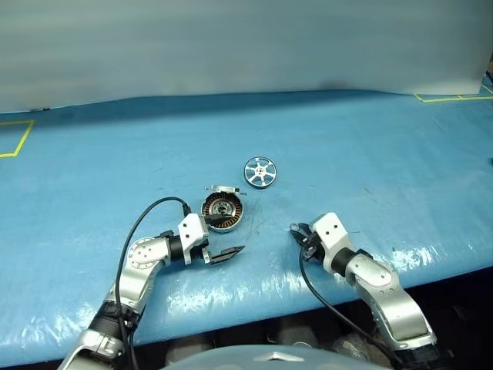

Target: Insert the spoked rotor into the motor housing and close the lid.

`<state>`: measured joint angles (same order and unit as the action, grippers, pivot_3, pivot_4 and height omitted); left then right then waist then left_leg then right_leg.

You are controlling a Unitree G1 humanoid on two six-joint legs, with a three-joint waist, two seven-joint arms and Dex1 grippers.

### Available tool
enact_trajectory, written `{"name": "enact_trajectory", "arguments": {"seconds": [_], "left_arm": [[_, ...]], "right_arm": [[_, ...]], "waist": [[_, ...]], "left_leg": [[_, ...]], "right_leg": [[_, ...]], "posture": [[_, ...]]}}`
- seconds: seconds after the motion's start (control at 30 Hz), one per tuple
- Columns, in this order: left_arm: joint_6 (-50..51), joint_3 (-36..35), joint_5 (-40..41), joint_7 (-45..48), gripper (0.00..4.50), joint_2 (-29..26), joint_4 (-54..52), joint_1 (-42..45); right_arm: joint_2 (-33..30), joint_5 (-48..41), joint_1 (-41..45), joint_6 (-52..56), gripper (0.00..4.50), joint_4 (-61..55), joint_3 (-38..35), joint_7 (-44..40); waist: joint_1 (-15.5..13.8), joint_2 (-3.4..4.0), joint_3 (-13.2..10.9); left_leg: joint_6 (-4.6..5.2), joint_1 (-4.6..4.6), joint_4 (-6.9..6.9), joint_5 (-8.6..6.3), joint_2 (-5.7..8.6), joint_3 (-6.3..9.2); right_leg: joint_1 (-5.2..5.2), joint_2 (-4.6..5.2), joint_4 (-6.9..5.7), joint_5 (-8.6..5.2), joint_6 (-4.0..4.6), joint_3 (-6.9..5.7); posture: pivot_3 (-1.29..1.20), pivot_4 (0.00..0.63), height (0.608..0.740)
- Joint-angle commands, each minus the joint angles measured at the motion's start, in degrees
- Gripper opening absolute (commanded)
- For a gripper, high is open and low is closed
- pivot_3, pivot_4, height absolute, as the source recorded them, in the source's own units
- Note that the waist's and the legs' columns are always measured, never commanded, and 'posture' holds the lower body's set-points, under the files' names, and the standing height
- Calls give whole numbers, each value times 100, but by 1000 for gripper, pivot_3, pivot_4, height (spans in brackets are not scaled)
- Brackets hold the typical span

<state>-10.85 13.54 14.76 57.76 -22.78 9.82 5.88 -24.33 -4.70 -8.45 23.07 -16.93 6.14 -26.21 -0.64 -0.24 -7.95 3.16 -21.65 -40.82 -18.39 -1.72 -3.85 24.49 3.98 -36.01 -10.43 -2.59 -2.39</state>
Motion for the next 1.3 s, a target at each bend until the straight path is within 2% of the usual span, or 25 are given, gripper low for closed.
{"name": "enact_trajectory", "arguments": {"seconds": [0.03, 0.2, 0.27, 0.37, 0.53, 0.9, 1.3], "left_arm": [[404, -100, 300, 276, 4129, -177, -438, -7], [916, -240, 534, 421, 4129, -427, -744, -13], [1311, -597, 871, 374, 4129, -798, -1574, -294], [1657, -852, 1084, 232, 4129, -1053, -2143, -456], [2305, -1189, 1248, -281, 4129, -1128, -2653, -551], [2710, -1324, 1106, -798, 4129, -1172, -3026, -974], [2520, -1339, 879, -1299, 4129, -948, -3094, -1358]], "right_arm": [[-48, 107, -26, 82, 764, 115, -45, 73], [-23, 101, -20, 67, 764, 124, -26, 74], [-18, 80, -3, 89, 764, 62, -7, 59], [30, -103, 38, 157, 764, -71, -55, -20], [33, -315, 226, 284, 764, -464, -19, -181], [141, -535, 1182, 706, 764, -1079, 756, -721], [604, -464, 2338, 647, 764, 114, 1428, -1085]], "waist": [[3, 0, 0], [4, 0, -1], [32, -10, -9], [50, -10, -16], [48, -7, -23], [111, -9, -36], [126, -9, -39]], "left_leg": [[0, -1, 0, 0, 0, 0], [0, -3, 3, 0, 0, 0], [0, -4, 3, 0, 0, 0], [-2, -6, 15, 0, -5, 0], [-2, -7, 16, 0, 2, 1], [-21, -5, 65, 11, 5, 6], [-28, -4, 70, 15, 9, 8]], "right_leg": [[1, 0, 0, 0, 0, 0], [4, 0, 2, -1, 0, 0], [6, 1, 1, -1, -1, 0], [11, 4, 4, -3, 3, -1], [10, 8, 7, -3, 2, -2], [21, -2, 14, -12, 23, -2], [19, -2, 16, -7, 40, -5]], "posture": [[0, 150, 740], [0, 150, 740], [0, 150, 740], [0, 150, 740], [0, 150, 740], [0, 150, 740], [0, 150, 740]]}}
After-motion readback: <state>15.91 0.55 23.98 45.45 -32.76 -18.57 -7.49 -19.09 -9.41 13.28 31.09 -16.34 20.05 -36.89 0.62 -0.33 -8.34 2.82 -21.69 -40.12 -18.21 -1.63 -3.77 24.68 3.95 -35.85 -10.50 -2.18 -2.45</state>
